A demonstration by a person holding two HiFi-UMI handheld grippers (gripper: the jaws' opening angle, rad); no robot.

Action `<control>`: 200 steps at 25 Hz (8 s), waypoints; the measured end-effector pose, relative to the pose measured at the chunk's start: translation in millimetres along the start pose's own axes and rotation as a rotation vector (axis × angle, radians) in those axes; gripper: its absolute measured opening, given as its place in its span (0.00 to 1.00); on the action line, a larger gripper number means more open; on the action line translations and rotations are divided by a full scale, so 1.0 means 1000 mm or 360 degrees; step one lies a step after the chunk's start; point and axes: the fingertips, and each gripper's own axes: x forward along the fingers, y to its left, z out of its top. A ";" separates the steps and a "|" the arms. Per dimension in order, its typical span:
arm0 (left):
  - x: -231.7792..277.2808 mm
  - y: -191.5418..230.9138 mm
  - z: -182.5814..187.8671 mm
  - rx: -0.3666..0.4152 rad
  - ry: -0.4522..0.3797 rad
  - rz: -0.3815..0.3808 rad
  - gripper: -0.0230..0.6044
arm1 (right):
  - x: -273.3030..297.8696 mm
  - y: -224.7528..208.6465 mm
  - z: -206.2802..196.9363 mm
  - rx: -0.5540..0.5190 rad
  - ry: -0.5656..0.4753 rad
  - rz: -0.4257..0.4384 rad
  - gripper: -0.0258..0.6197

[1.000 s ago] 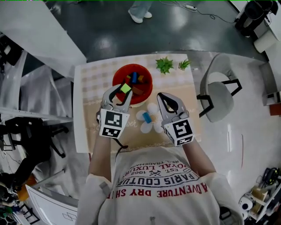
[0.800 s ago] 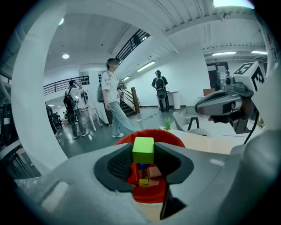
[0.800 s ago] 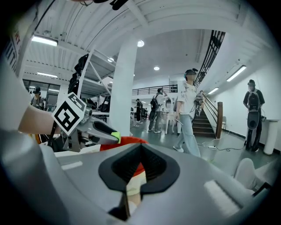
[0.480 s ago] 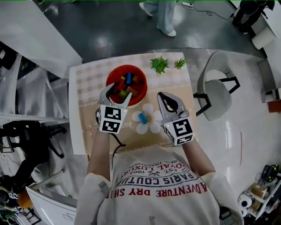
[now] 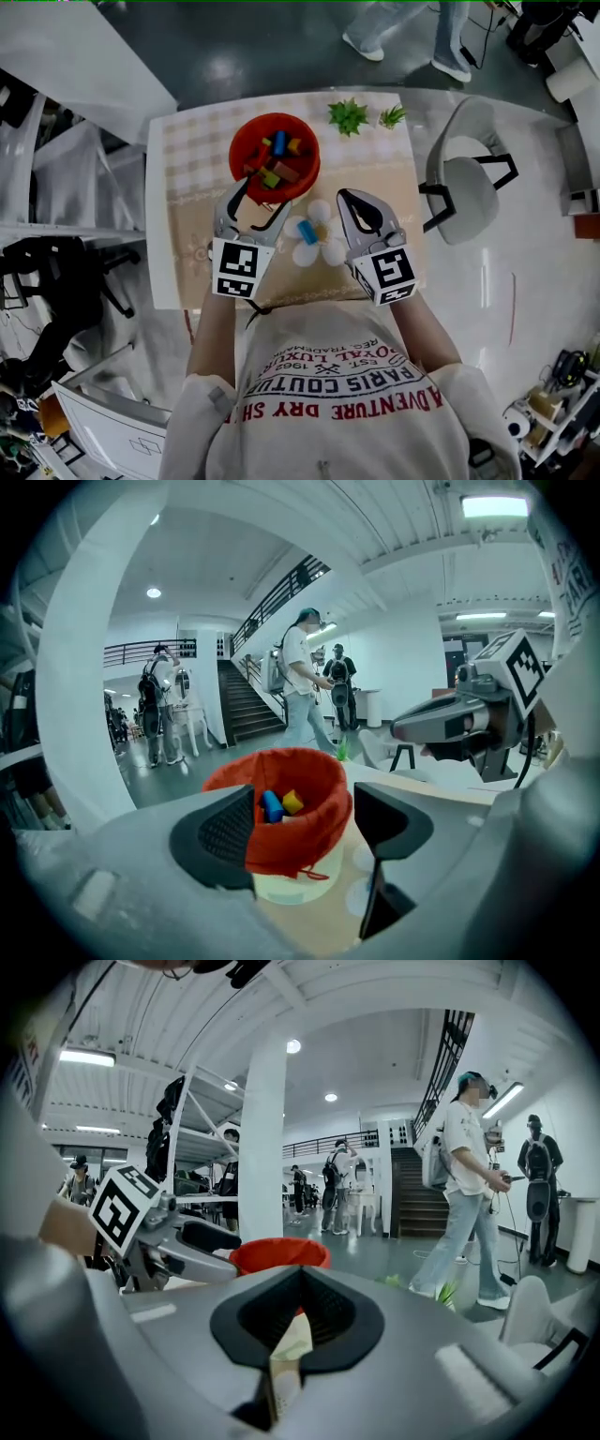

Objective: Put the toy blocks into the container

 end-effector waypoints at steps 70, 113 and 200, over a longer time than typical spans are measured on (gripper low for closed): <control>0.000 -0.009 0.015 0.0148 -0.0029 -0.0026 0.55 | -0.001 0.018 0.005 -0.0076 -0.0027 0.0101 0.04; 0.088 -0.189 -0.035 0.0162 0.0136 -0.0305 0.59 | -0.086 -0.089 -0.097 0.0155 0.0186 -0.0152 0.04; -0.027 0.056 0.038 -0.0187 -0.0179 0.0321 0.23 | 0.032 0.009 0.024 -0.0114 -0.0035 0.0150 0.04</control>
